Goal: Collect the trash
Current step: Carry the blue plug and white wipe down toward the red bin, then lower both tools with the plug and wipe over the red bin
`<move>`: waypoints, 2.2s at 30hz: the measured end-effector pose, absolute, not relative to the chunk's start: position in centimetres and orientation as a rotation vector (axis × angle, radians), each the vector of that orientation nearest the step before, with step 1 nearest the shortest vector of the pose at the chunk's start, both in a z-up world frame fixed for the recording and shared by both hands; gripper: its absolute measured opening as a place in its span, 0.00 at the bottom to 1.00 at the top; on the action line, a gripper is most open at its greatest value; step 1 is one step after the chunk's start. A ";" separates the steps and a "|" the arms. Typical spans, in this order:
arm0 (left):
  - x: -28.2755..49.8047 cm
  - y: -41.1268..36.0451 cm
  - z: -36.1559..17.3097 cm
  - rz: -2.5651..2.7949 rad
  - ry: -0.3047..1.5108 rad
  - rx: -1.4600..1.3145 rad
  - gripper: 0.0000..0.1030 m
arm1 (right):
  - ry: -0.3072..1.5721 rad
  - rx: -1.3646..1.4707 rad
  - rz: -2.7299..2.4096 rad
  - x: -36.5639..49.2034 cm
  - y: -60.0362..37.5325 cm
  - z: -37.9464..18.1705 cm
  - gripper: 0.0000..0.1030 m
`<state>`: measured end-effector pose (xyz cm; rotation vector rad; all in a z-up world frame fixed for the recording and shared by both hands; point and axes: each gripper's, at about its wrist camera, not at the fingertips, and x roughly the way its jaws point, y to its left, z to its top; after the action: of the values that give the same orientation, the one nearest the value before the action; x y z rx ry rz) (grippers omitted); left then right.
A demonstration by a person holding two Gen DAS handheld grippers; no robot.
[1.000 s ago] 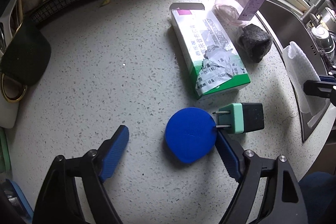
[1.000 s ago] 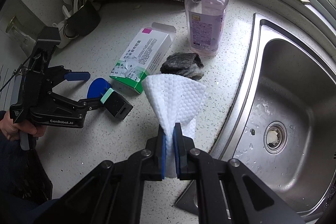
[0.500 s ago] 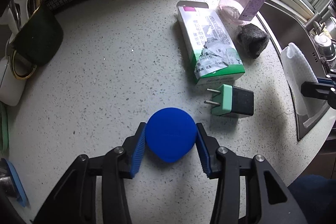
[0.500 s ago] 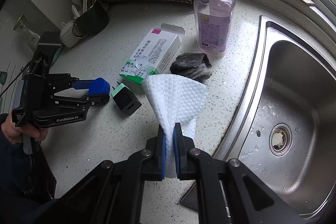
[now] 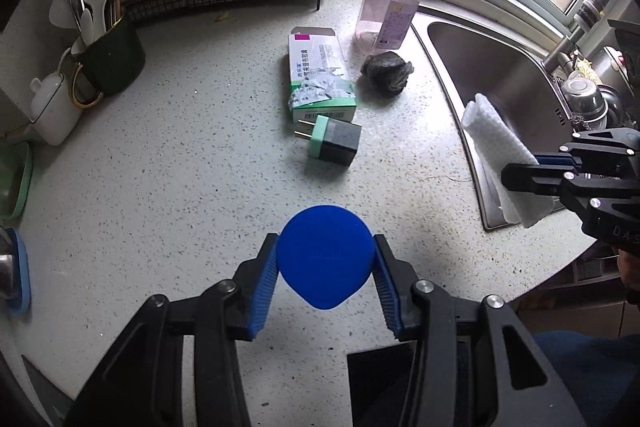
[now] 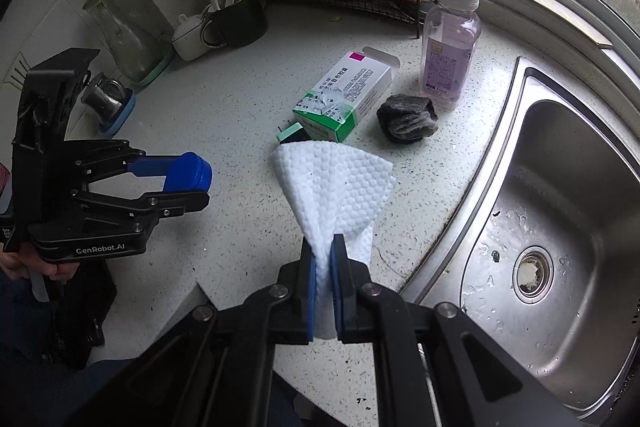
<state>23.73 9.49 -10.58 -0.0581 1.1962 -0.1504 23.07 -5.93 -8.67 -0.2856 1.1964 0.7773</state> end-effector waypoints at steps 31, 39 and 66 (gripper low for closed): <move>2.0 -8.0 -10.1 -0.102 1.143 -0.071 0.42 | 1.162 -0.329 0.854 4.4 -19.9 -8.2 0.06; 0.5 -9.8 -13.9 -0.131 1.189 -0.081 0.42 | 1.194 -0.295 0.804 2.7 -20.8 -11.3 0.06; 7.0 -14.0 -48.6 -0.249 1.423 -0.051 0.42 | 1.324 -0.213 0.579 7.0 -21.2 -37.8 0.06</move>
<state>6.99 -14.00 -48.58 -0.0511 1.4226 -0.2492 7.03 -21.25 -37.78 -0.2135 1.3237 0.5786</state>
